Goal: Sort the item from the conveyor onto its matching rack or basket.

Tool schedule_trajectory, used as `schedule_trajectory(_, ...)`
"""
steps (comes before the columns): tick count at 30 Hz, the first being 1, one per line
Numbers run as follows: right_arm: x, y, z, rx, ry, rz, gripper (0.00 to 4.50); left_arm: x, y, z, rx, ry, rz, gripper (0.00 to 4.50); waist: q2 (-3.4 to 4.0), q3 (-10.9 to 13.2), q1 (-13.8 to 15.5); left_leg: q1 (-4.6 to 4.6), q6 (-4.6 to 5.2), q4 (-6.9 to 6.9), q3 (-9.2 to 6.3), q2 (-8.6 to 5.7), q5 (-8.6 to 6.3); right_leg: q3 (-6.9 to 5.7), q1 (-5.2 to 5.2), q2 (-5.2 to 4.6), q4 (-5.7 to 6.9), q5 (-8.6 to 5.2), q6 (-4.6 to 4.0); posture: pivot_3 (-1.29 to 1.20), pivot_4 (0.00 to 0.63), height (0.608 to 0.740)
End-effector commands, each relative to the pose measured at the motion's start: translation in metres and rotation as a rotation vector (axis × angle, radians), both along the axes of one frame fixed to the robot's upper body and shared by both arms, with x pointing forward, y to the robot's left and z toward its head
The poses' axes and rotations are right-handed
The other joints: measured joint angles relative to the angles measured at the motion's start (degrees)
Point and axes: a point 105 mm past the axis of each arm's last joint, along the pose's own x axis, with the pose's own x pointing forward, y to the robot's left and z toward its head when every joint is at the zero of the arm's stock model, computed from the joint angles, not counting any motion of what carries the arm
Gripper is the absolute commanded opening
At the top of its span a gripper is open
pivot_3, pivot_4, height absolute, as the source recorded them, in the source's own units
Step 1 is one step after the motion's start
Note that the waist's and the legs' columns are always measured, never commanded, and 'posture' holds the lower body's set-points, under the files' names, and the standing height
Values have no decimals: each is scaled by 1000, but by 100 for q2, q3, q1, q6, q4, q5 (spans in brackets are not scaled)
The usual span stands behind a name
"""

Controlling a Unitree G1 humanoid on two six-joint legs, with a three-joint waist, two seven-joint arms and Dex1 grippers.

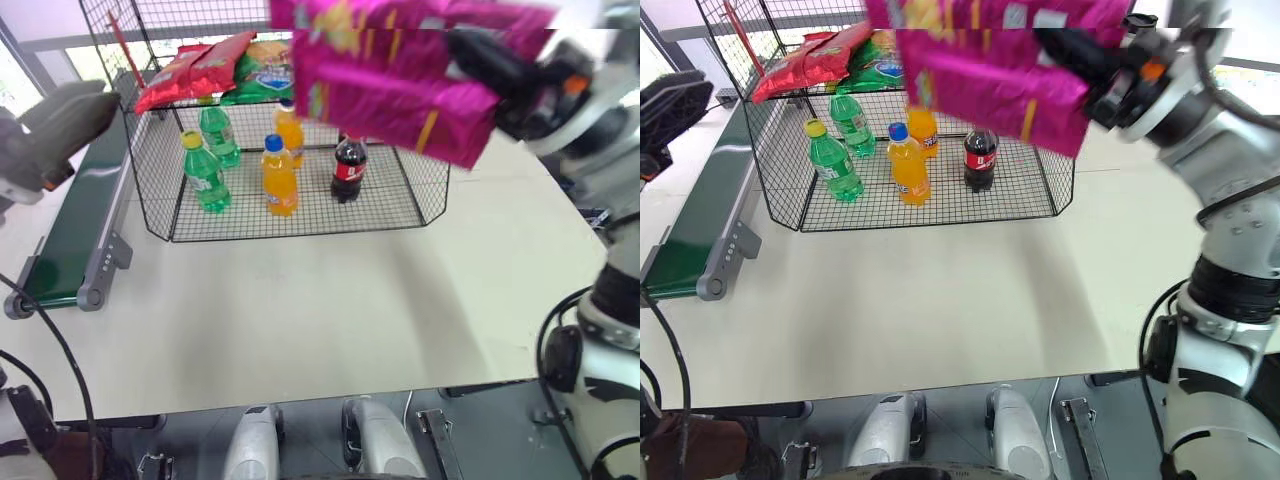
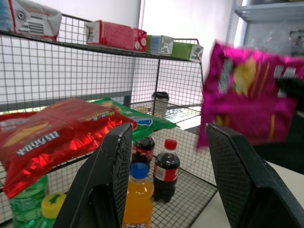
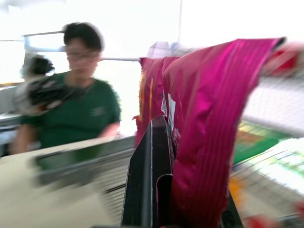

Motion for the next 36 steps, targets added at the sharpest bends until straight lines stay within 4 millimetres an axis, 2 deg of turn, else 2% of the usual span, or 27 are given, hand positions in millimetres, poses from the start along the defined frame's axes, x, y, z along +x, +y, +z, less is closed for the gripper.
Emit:
schedule_trajectory(1,-5,-22,31,-36,-202,-206,0,-3,-3,7,-7,-46,-10,2523,0,0,0,0,0,-1,0,0,0,0,0,1,-2,-1,-2,0,150,740)
schedule_trajectory(4,9,-20,31,-208,-361,-404,0,0,-8,3,-17,-37,-24,2523,1,0,-22,0,0,-1,4,0,0,3,-1,1,-3,-3,-4,0,150,740)
schedule_trajectory(7,24,-3,27,-349,-560,-532,0,2,-12,0,-37,-34,-33,2523,0,0,-48,2,0,2,4,1,0,5,-1,3,-2,-4,-7,0,150,740)
schedule_trajectory(10,51,21,3,-597,-790,-645,0,2,-16,-5,-56,-28,-35,2523,0,0,-55,3,0,3,7,1,0,11,-2,3,1,1,3,0,150,740)
schedule_trajectory(13,74,30,-21,-816,-956,-706,0,1,-16,-7,-66,-27,-26,2523,0,0,-45,-3,0,0,10,0,1,16,-10,3,-2,1,7,0,150,740)
schedule_trajectory(16,97,38,-45,-919,-979,-695,0,-4,-13,-10,-78,-27,0,2523,-6,4,-28,-10,-2,1,12,-2,2,19,-12,-1,-5,-1,11,0,150,740)
schedule_trajectory(20,116,41,-49,-976,-983,-748,0,-6,-10,-15,-88,-19,29,2523,-10,8,-37,-11,-4,1,14,-4,3,21,-12,-4,-7,-2,9,0,150,740)
schedule_trajectory(28,140,23,-39,-982,-848,-963,0,-2,-10,-28,-93,12,56,2523,-11,7,-19,-9,-6,4,12,-4,5,21,-8,-5,-4,-3,6,0,150,740)
schedule_trajectory(31,143,28,-34,-970,-822,-1016,0,1,-12,-31,-98,15,53,2523,-11,7,-30,-9,-6,3,12,-4,5,20,-9,-4,-1,-1,9,0,150,740)
schedule_trajectory(36,146,36,-37,-938,-776,-1032,0,4,-13,-33,-104,15,52,2523,-11,7,-34,-8,-6,3,11,-4,5,20,-9,-4,1,1,11,0,150,740)
